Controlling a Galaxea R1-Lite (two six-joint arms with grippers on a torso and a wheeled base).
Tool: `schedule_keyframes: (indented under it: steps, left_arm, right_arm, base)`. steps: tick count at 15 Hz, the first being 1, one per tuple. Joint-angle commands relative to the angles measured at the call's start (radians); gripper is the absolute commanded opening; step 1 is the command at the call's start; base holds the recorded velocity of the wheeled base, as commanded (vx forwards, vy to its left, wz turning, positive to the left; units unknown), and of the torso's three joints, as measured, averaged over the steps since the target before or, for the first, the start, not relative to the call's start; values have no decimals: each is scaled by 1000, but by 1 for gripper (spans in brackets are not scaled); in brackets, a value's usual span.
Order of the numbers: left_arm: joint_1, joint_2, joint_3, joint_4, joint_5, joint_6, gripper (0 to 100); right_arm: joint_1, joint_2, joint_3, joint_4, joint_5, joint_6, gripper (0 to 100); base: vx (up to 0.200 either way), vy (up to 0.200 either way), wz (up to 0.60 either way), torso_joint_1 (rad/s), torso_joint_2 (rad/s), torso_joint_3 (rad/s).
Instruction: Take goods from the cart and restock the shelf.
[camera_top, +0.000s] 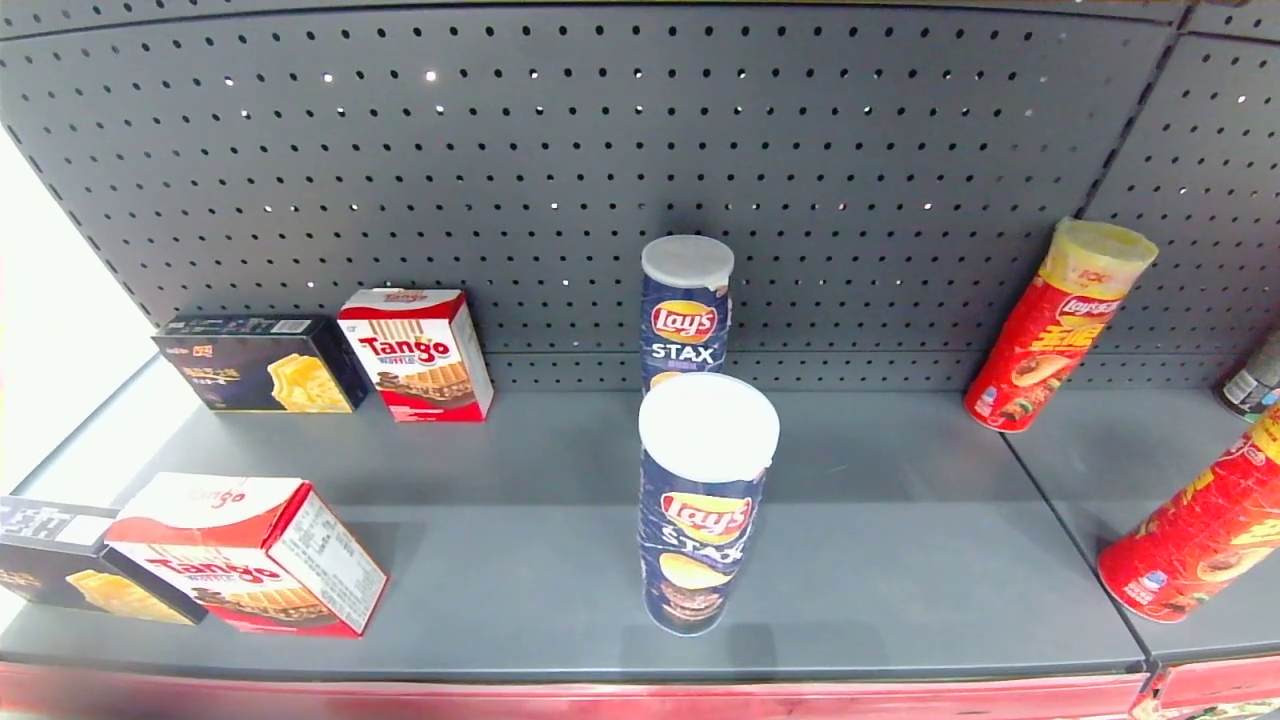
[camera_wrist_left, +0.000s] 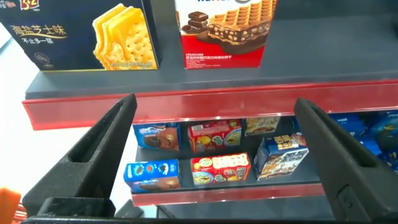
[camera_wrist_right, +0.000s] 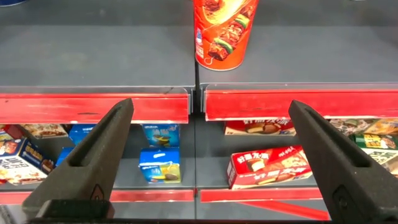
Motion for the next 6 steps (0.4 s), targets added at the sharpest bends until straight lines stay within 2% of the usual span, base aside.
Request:
schedule_keyframes:
  steps: [1, 6]
  left_arm:
    - [0, 1, 0, 0, 0, 0, 100]
    - [0, 1, 0, 0, 0, 0, 100]
  right_arm:
    - [-1, 1, 0, 0, -1, 0, 100]
    - [-1, 2, 0, -2, 2, -3, 100]
  base:
    - [0, 0, 0, 0, 0, 0]
    - [0, 0, 0, 0, 0, 0]
